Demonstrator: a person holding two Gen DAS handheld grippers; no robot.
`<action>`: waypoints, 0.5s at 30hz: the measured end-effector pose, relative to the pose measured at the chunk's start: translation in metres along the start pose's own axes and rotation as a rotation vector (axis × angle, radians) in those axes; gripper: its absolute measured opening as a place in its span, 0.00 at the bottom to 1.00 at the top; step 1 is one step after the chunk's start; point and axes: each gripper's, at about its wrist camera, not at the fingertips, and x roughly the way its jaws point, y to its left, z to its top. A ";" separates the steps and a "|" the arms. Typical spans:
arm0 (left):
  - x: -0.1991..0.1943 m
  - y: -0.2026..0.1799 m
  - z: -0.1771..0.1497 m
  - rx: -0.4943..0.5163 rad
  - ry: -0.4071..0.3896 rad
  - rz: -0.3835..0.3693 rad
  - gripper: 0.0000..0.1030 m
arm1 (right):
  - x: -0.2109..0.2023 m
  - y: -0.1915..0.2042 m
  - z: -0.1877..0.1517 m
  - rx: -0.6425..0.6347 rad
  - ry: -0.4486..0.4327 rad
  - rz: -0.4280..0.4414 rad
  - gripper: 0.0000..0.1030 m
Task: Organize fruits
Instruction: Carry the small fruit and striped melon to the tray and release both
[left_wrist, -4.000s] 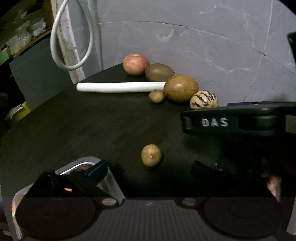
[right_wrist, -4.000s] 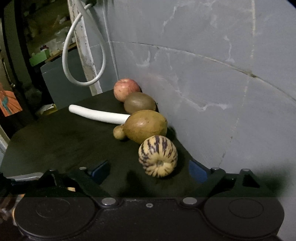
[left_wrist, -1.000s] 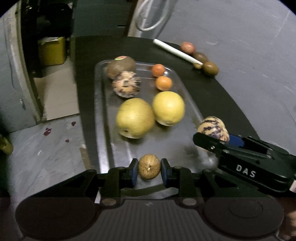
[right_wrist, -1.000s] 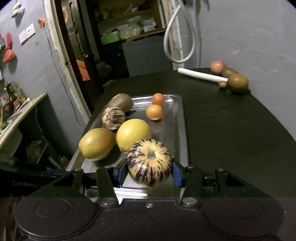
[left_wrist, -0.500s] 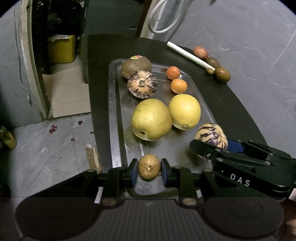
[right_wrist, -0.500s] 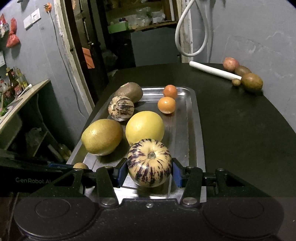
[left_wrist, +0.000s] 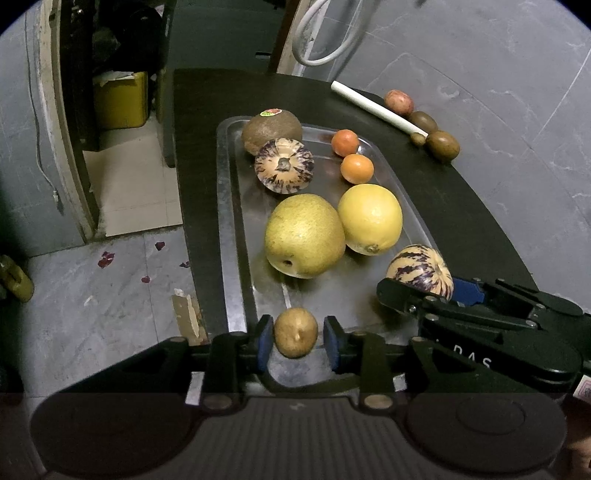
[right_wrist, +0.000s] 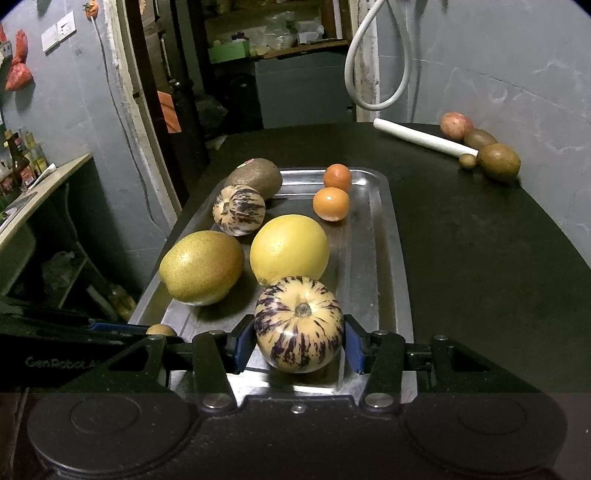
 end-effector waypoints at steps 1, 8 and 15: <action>-0.001 0.000 0.000 0.000 0.002 -0.004 0.37 | -0.001 0.000 0.000 0.003 -0.002 0.002 0.51; -0.018 0.001 -0.003 0.014 -0.011 -0.055 0.63 | -0.016 -0.001 -0.001 0.003 -0.029 -0.008 0.75; -0.036 0.010 -0.007 0.063 -0.016 -0.015 0.82 | -0.043 -0.003 -0.009 -0.046 -0.060 -0.042 0.89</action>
